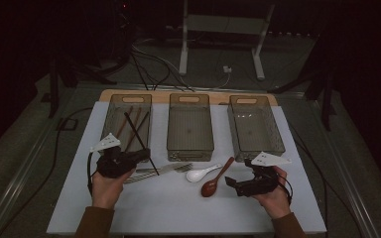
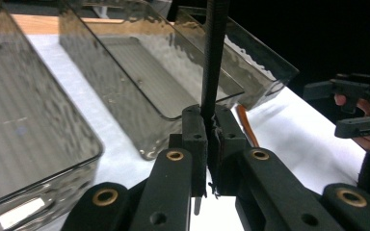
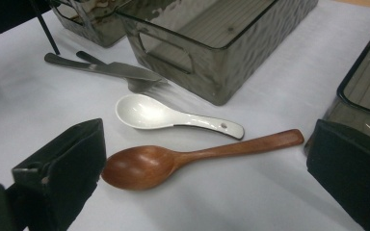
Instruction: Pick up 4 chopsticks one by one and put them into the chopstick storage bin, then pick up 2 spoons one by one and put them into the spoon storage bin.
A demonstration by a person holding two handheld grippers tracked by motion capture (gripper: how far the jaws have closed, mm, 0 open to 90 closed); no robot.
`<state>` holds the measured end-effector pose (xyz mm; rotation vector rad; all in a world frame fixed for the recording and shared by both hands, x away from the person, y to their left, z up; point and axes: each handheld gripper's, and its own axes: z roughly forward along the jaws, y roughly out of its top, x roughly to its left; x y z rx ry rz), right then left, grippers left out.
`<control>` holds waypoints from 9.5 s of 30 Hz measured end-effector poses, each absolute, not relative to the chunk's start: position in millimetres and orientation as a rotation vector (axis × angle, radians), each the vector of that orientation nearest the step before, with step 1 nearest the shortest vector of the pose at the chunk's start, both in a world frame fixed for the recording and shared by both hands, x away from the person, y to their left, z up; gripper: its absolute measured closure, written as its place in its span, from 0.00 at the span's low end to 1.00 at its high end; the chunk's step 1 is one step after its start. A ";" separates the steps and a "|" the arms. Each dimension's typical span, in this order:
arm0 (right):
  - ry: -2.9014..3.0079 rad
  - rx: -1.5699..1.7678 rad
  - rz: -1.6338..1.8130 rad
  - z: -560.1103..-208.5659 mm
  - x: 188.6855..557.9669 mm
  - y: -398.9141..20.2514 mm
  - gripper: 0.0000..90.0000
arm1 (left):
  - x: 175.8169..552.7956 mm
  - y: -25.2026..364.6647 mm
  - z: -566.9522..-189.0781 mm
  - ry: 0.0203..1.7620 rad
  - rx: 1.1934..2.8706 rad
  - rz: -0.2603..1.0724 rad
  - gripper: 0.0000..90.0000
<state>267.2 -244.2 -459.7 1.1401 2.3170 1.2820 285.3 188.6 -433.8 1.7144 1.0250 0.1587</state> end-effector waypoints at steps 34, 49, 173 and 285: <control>2.264 1.179 1.263 -467.1 259.8 -265.4 0.00 | 314.3 244.3 -411.5 1.191 1.738 0.303 0.97; 2.266 1.188 1.264 -468.0 260.5 -265.5 0.00 | 348.6 246.5 -412.2 1.260 1.744 0.285 0.97; 2.176 1.223 1.297 -466.2 257.2 -295.3 0.00 | 327.0 72.1 -449.7 0.805 1.895 0.189 0.02; 2.128 1.255 1.330 -475.1 252.1 -313.1 0.00 | 296.9 44.8 -486.3 0.715 2.076 0.253 0.84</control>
